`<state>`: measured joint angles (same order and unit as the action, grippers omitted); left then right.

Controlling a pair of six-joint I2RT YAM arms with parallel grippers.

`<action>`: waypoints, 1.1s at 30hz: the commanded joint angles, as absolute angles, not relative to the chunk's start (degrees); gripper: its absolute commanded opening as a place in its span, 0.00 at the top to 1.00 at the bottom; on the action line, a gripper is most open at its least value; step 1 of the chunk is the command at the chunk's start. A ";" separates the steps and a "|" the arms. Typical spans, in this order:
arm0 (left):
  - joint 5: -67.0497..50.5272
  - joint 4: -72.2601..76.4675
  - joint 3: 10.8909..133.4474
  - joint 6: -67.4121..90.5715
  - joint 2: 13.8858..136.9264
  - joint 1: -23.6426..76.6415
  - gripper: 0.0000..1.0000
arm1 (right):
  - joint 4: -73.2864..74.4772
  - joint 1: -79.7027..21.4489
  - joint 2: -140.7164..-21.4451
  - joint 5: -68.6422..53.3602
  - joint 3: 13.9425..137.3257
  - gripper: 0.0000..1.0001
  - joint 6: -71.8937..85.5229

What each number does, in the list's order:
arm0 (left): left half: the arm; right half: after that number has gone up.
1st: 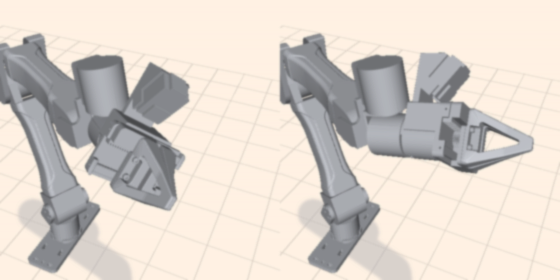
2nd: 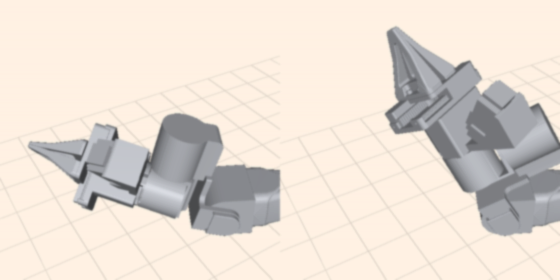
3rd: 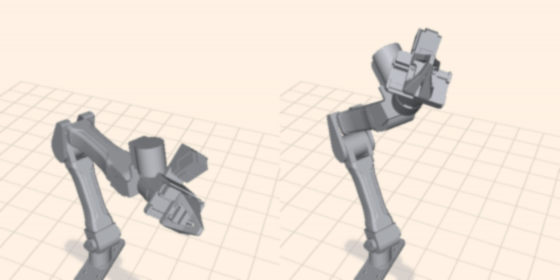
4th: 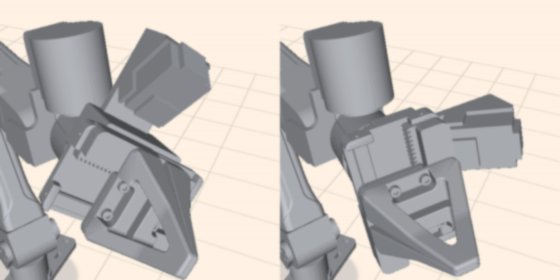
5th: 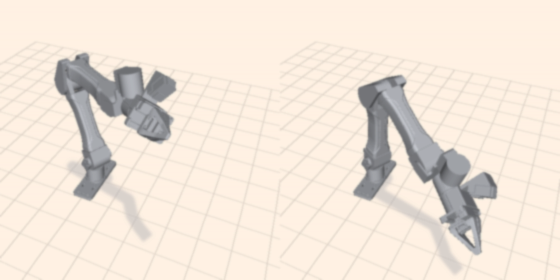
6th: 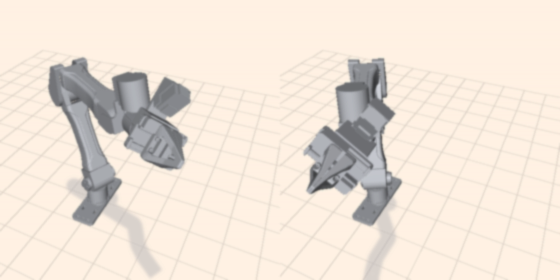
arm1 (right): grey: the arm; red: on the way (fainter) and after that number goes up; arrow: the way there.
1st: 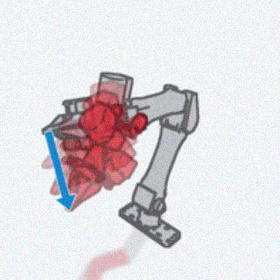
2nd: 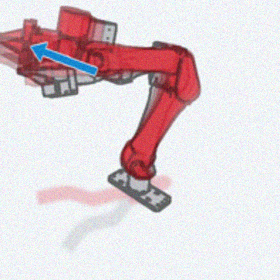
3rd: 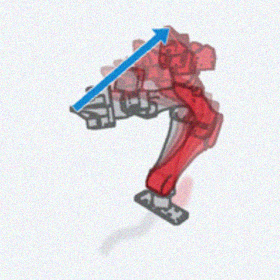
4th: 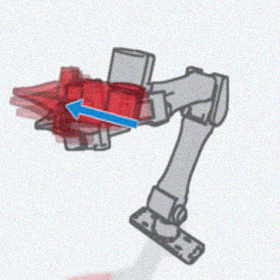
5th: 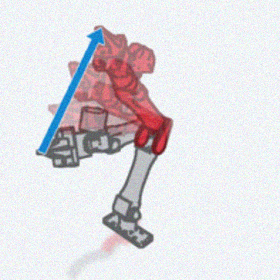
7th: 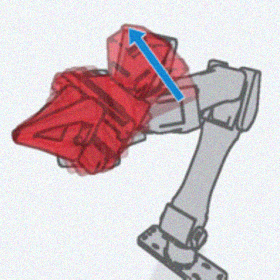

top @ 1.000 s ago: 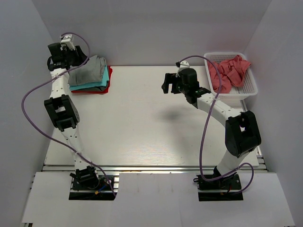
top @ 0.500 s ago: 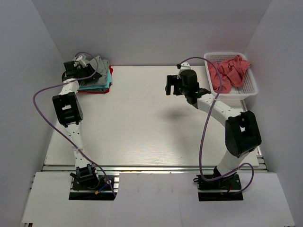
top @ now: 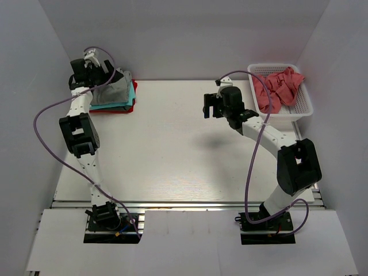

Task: Fold and stack the t-shirts
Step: Put the neatly folded tshirt into the corner of the board with the left arm

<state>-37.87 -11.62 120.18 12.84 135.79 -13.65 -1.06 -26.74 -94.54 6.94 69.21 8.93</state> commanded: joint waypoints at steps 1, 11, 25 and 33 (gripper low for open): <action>-34.20 -11.34 123.13 11.60 128.32 -14.68 0.00 | -1.58 -26.72 -95.01 6.77 72.33 0.10 7.30; -32.87 -12.58 129.90 13.35 139.30 -17.13 0.00 | -0.09 -26.63 -100.81 7.12 77.78 0.10 6.24; -34.01 -13.01 129.29 16.17 149.94 -20.74 0.00 | 3.69 -26.54 -105.21 10.63 81.39 0.10 5.71; -37.45 -12.12 129.29 13.47 144.59 -19.26 0.00 | 2.73 -26.54 -104.15 7.74 80.77 0.10 6.15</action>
<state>-37.06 -8.08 130.17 15.44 150.10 -20.01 3.88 -26.65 -105.32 8.78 78.89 6.61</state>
